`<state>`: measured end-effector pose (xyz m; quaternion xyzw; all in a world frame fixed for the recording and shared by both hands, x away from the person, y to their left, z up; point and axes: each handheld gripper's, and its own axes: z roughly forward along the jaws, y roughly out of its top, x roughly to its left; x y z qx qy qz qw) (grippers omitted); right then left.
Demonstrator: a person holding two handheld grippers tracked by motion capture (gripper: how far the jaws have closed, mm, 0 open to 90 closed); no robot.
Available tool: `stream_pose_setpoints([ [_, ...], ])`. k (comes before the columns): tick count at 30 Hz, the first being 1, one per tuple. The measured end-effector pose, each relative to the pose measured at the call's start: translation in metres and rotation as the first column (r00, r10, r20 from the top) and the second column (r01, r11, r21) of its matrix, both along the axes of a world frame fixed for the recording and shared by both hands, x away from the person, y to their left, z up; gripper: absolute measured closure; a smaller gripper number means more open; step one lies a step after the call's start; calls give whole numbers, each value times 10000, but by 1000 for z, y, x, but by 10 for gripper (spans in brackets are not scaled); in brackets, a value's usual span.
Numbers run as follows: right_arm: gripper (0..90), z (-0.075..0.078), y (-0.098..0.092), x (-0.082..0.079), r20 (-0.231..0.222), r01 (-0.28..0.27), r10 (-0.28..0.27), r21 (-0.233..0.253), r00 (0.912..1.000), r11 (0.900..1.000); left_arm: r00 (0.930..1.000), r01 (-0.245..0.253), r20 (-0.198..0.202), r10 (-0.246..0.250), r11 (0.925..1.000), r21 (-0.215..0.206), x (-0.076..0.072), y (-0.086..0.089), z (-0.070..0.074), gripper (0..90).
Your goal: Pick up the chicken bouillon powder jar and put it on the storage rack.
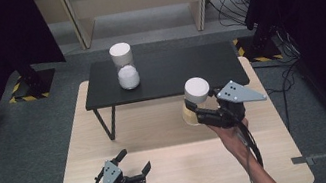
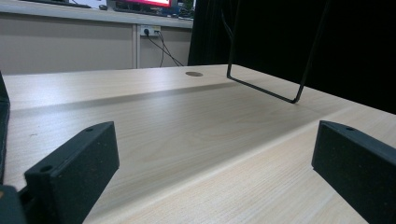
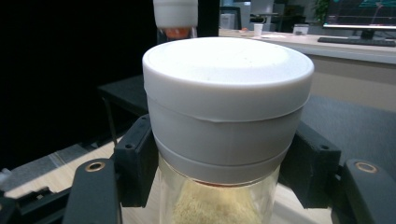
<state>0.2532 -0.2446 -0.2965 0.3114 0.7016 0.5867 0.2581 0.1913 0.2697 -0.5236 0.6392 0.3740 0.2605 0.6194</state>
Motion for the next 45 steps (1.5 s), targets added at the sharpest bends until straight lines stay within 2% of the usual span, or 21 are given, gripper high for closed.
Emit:
stream_pose_setpoints([
  [6,353,28,13,12,34,-74,75,-296,10000,9995,10000,5,9,-6,10000,16,0,0,0,0],
  [16,353,46,37,42,-44,350,-351,-292,9994,9990,10000,58,18,-58,10000,22,0,0,0,0],
  [22,353,52,51,62,-64,658,-661,-428,9978,9969,10000,52,1,-52,10000,-61,0,1,-1,0],
  [29,353,57,63,83,-93,1089,-1092,-281,9940,9937,10000,48,-39,-49,9997,-221,1,3,-2,0],
  [32,353,58,69,92,-136,1238,-1244,-361,9921,9916,10000,45,-39,-46,9997,-249,1,3,-2,0],
  [39,353,53,80,110,-269,1557,-1568,-391,9873,9870,10000,70,-41,-72,9995,-304,1,4,-3,1],
  [45,353,47,89,121,-402,1626,-1639,-345,9857,9861,9999,97,-56,-99,9993,-366,2,4,-3,1],
])
